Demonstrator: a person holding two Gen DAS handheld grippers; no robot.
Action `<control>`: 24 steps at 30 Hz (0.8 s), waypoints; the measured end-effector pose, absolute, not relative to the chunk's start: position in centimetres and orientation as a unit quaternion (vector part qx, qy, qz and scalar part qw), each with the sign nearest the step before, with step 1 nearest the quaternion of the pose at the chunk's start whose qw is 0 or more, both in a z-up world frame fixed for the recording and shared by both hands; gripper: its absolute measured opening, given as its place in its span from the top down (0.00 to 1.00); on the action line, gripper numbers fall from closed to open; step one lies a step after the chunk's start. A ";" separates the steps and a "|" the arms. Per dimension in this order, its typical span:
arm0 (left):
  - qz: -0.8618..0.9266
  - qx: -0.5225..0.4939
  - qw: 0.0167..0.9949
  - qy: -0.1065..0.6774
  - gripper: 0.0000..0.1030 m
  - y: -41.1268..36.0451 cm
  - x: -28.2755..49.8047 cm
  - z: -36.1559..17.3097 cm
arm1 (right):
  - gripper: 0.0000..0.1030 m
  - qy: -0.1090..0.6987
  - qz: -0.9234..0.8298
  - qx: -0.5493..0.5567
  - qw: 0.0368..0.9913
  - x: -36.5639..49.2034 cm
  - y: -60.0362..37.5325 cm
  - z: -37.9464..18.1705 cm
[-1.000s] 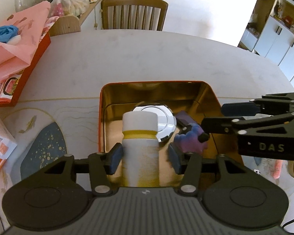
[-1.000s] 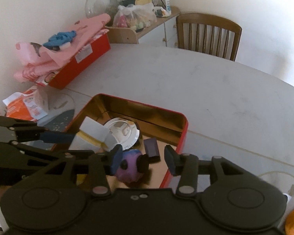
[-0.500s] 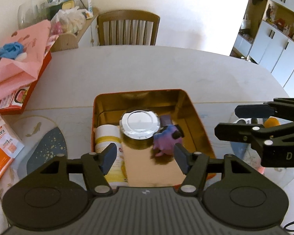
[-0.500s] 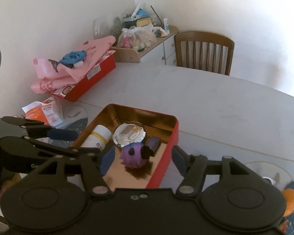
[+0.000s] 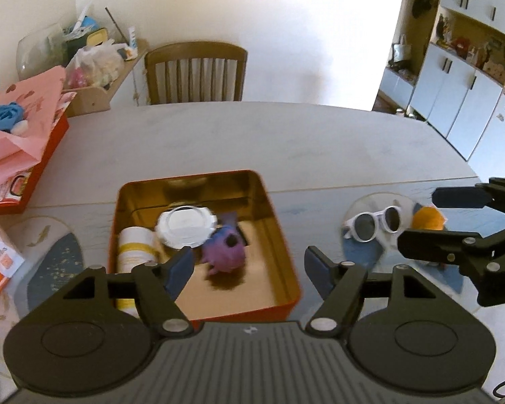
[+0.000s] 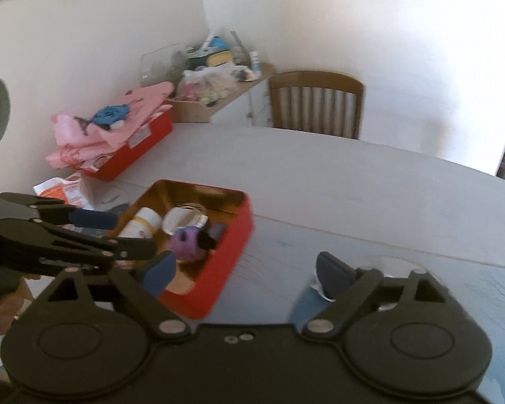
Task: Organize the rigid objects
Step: 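Move both open tools back over the table items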
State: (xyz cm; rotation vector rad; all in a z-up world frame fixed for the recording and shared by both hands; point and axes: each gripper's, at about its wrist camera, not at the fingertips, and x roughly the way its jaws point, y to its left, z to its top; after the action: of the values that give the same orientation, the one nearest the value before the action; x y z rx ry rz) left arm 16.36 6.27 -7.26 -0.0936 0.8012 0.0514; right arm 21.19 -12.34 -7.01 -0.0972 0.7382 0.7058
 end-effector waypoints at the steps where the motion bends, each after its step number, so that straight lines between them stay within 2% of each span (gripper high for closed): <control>1: 0.023 -0.046 0.921 0.387 0.29 5.8 16.4 -7.2 | 0.08 0.354 0.332 -0.042 0.873 21.2 -13.2 -7.1; 6: 0.011 -0.046 0.925 0.378 0.20 3.4 16.6 -7.6 | 0.03 0.358 0.299 -0.034 0.884 21.2 -16.9 -7.6; 24: -0.033 -0.033 0.913 0.405 0.19 -4.3 18.0 -12.6 | 0.02 0.397 0.249 -0.032 0.883 22.1 -27.2 -12.0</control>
State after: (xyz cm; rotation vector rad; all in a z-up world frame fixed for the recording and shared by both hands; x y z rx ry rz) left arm 17.98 -4.25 -12.61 -0.0675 0.8337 -0.0671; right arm 22.06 -27.19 -11.96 -0.0671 0.8270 0.5186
